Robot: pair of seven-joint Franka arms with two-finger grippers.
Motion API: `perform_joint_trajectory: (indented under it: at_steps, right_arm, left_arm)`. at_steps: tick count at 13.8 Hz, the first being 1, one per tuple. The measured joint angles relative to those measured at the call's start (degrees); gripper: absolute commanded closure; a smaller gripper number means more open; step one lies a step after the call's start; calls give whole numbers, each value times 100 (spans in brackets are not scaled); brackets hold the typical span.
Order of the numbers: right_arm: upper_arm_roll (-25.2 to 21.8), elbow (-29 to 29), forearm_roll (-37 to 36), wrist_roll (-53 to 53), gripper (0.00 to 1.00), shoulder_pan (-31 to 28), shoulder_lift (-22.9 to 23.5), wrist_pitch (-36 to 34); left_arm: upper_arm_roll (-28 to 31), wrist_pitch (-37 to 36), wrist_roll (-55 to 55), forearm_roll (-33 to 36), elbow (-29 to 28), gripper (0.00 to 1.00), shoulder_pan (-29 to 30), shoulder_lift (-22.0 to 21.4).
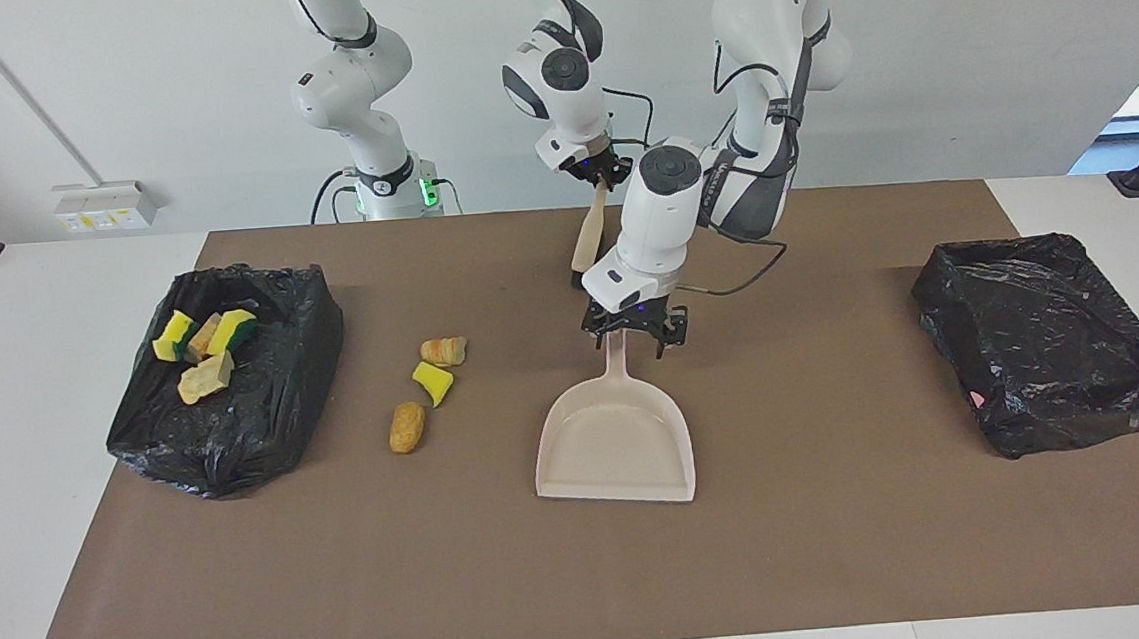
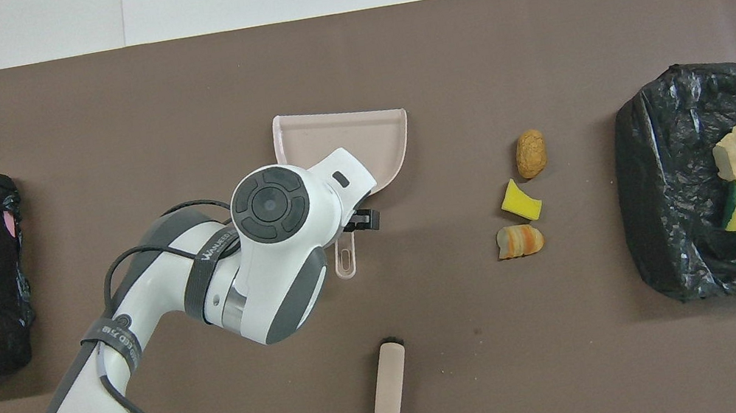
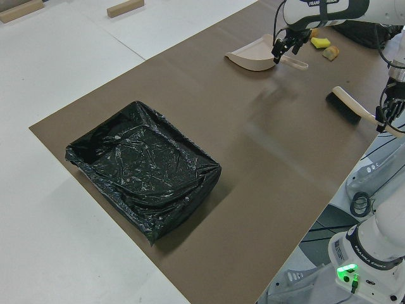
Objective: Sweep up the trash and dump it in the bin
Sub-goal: 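Grasp the brush with the right gripper while the left gripper holds the dustpan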
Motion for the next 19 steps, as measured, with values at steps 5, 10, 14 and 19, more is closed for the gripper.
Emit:
perform_joint_trajectory:
  at_steps: [5, 10, 14, 19]
  right_arm:
    - [-37, 38, -795, -91, 100, -843, -923, -1851]
    - [-54, 76, -1675, -1127, 100, -1942, -1593, -3266]
    - [-59, 190, -2622, -3005, 100, -3374, -1482, -3237]
    - [-83, 797, -4113, -5007, 100, -4322, -530, -3115]
  left_arm:
    - [-4, 15, -198, 270, 154, 60, -161, 196]
    - [38, -79, -202, 876, 310, 92, -158, 192]
    - [63, -651, 530, 1143, 381, 100, -155, 52]
    - [143, -1445, 3212, 1157, 382, 100, 156, -394]
